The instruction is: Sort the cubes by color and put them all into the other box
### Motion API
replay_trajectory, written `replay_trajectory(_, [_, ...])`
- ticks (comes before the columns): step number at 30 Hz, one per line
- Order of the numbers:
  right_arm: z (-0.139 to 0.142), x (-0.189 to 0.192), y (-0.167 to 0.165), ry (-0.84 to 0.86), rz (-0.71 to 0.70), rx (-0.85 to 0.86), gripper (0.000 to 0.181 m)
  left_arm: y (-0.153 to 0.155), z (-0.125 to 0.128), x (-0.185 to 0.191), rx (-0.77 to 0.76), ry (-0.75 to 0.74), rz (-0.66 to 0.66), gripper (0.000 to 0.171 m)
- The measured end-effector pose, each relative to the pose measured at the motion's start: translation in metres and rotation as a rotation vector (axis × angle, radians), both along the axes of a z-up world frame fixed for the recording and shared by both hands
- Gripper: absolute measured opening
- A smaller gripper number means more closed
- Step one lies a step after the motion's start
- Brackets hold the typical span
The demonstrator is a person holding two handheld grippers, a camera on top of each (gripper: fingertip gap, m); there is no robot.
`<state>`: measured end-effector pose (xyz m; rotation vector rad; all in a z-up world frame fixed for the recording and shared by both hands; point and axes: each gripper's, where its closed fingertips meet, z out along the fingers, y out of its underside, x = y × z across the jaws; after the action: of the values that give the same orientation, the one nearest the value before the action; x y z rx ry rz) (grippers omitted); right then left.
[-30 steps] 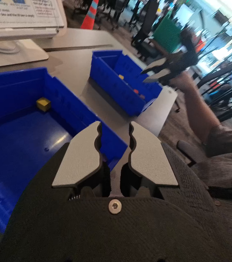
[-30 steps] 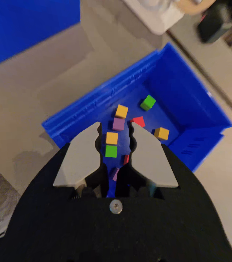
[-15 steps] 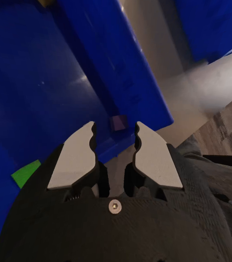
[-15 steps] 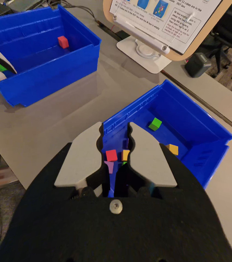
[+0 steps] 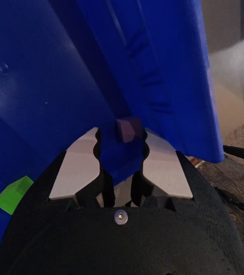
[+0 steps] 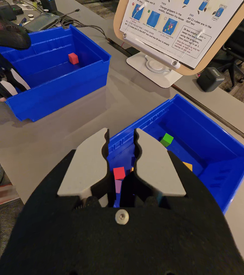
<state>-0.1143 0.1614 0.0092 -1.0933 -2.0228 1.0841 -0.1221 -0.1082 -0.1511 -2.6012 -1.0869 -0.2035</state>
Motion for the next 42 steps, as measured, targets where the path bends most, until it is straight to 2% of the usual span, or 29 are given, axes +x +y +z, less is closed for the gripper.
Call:
replay_trajectory(5, [-0.001, 0.0, -0.002, 0.001, 0.002, 0.003, 0.031, 0.0, 0.0, -0.003, -0.024, 0.016, 0.019, 0.061])
replay_trajectory(10, [0.002, 0.001, -0.003, 0.008, 0.002, 0.001, 0.031, -0.009, 0.004, -0.012, -0.083, 0.09, 0.029, 0.052])
replay_trajectory(18, [0.003, 0.002, -0.007, 0.016, 0.003, 0.005, 0.031, -0.008, 0.0, -0.011, -0.081, 0.059, 0.047, 0.051])
replay_trajectory(25, [0.005, 0.003, -0.009, 0.027, 0.007, 0.005, 0.031, -0.001, -0.003, -0.008, -0.091, 0.079, 0.036, 0.031])
replay_trajectory(30, [0.008, 0.004, -0.007, 0.041, 0.003, 0.0, 0.031, -0.004, -0.002, -0.01, -0.1, 0.107, 0.04, 0.03])
replay_trajectory(32, [0.008, 0.004, -0.008, 0.044, 0.007, -0.003, 0.031, 0.0, 0.008, -0.011, 0.004, 0.097, 0.05, 0.029])
replay_trajectory(33, [0.008, 0.005, -0.009, 0.044, 0.016, -0.005, 0.031, 0.007, 0.018, -0.01, 0.118, 0.074, 0.052, 0.03])
replay_trajectory(35, [0.004, 0.006, -0.021, 0.037, 0.073, -0.019, 0.031, 0.023, 0.053, -0.005, 0.46, -0.039, 0.057, 0.029])
replay_trajectory(37, [0.001, 0.011, -0.05, 0.044, 0.199, -0.064, 0.032, 0.029, 0.098, 0.0, 0.809, -0.176, 0.056, 0.029])
replay_trajectory(38, [0.002, 0.016, -0.071, 0.063, 0.286, -0.094, 0.033, 0.026, 0.115, 0.001, 0.932, -0.236, 0.055, 0.029])
replay_trajectory(42, [0.009, 0.026, -0.146, 0.206, 0.503, -0.142, 0.043, 0.022, 0.152, 0.011, 1.153, -0.32, 0.01, 0.028])
